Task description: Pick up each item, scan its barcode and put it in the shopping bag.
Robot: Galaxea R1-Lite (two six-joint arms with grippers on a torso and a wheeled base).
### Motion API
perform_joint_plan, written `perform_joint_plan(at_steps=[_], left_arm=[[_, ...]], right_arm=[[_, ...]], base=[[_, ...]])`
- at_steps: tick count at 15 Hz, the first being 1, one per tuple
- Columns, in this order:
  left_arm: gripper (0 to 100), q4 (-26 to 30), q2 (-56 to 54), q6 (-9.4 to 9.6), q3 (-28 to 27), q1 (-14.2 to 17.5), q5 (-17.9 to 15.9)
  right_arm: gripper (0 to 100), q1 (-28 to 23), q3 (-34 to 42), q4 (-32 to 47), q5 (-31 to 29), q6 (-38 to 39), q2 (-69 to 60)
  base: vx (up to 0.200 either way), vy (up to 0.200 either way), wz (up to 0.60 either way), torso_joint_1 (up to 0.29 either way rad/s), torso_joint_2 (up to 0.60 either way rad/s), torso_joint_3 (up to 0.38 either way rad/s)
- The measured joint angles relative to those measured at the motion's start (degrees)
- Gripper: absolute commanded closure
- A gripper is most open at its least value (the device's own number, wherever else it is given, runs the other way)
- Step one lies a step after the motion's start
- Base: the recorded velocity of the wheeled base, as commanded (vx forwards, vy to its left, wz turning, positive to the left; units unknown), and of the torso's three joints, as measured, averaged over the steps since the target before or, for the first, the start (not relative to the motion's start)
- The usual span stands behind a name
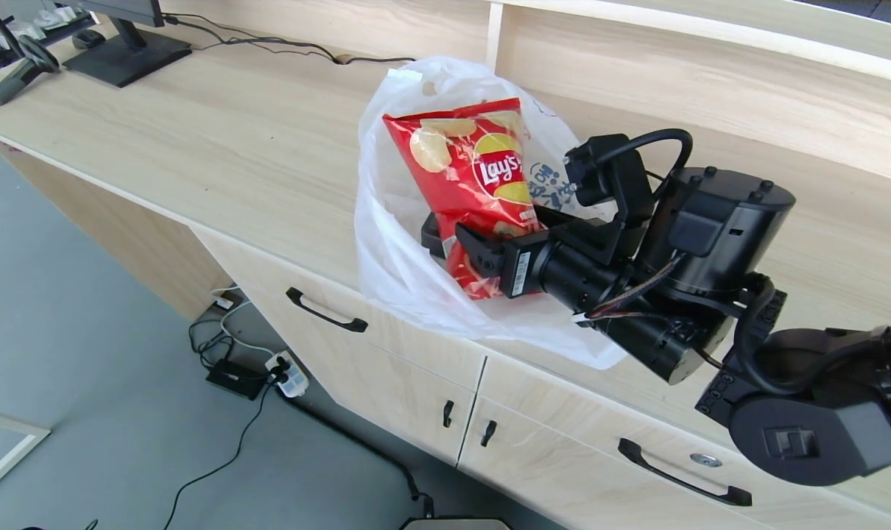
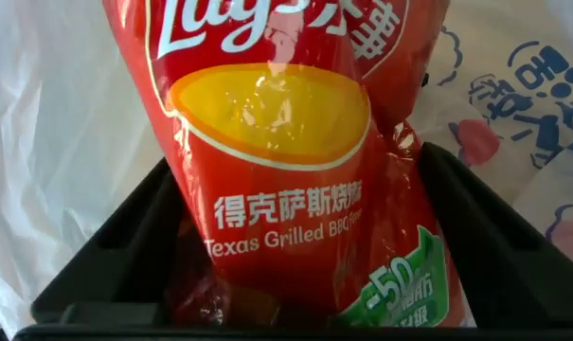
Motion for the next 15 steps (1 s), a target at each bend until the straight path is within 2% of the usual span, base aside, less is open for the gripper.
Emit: perform_joint_plan(at_steps=[5,7,15], left_arm=[[0,0.0,0.0,0.0,0.0,0.02,-0.02],[0,0.0,0.0,-0.05,0.0,0.0,0.0],[0,0.13,0.0,-0.07,0.0,0.05,-0.02]], right_arm=[[0,0.0,-1.79,-0.09,-0.3,-0.06,-0.13],[0,0.11,-1.82,-0.2,-2.16,-0.02,-1.01],[0,1.62,11.14,-0.71,-5.47,0.0,-11.4]], base=[[0.0,0.0,0.0,0.0,0.0,0.0],[0.0,0.0,0.0,0.0,0.0,0.0],[0.0,0.0,0.0,0.0,0.0,0.0]])
